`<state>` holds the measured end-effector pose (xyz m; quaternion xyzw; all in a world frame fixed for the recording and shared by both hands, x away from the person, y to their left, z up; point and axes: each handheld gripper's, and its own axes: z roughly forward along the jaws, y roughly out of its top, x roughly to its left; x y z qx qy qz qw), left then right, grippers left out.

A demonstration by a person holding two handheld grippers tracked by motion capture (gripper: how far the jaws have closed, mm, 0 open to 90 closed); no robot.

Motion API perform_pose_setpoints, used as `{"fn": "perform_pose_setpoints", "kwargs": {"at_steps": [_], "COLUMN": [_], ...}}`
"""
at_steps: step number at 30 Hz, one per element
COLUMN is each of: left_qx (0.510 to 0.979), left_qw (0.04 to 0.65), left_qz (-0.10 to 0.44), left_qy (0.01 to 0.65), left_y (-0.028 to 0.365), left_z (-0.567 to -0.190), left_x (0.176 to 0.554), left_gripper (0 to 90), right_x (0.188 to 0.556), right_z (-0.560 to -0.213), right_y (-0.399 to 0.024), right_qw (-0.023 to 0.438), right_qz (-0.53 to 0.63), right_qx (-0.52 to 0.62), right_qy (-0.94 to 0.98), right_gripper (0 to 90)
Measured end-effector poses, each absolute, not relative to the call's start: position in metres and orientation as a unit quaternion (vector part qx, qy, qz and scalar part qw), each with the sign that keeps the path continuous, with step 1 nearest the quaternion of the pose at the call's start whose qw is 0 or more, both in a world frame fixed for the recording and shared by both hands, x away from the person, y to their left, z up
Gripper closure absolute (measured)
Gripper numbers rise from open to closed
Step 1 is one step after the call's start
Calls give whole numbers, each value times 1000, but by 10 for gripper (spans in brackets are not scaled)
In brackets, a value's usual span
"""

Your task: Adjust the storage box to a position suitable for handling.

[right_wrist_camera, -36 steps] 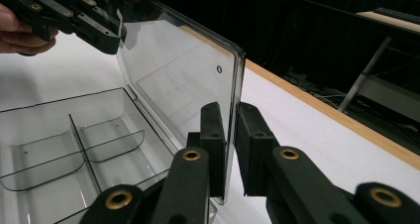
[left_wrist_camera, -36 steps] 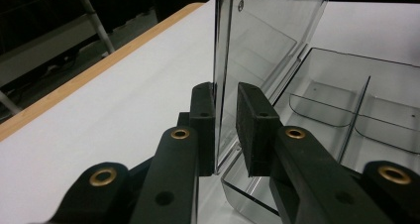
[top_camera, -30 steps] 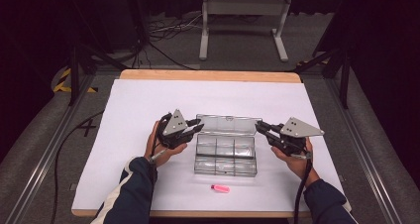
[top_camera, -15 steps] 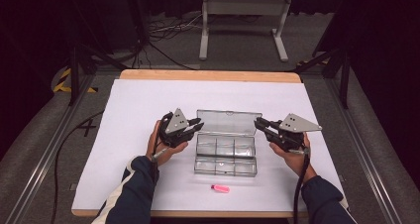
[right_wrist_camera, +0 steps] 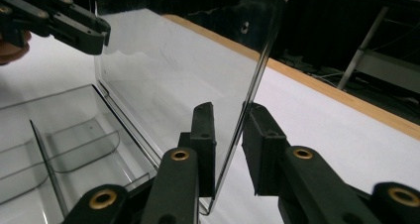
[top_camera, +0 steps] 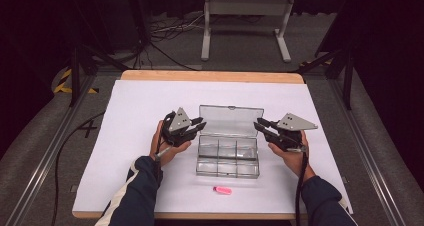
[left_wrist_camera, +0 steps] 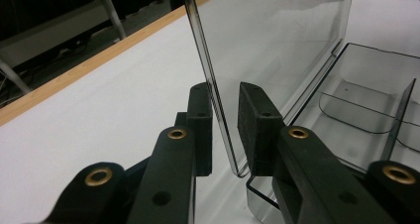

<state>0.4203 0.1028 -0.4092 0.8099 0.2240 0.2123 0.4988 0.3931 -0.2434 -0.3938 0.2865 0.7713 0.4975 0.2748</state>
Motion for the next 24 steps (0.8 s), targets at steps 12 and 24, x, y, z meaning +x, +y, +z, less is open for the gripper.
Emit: {"fn": "perform_pose_setpoints", "kwargs": {"at_steps": [12, 24], "left_qx": [813, 815], "left_qw": [492, 487], "left_qz": [208, 203], "left_qy": [231, 238], "left_y": [101, 100], "left_z": [-414, -419], "left_x": [424, 427], "left_gripper": [735, 714], "right_x": [399, 401], "right_z": [-405, -414], "right_y": [-243, -243], "right_qw": [265, 252], "right_qz": [481, 466], "right_qx": [295, 302], "right_qy": [782, 793], "right_gripper": [749, 727]}}
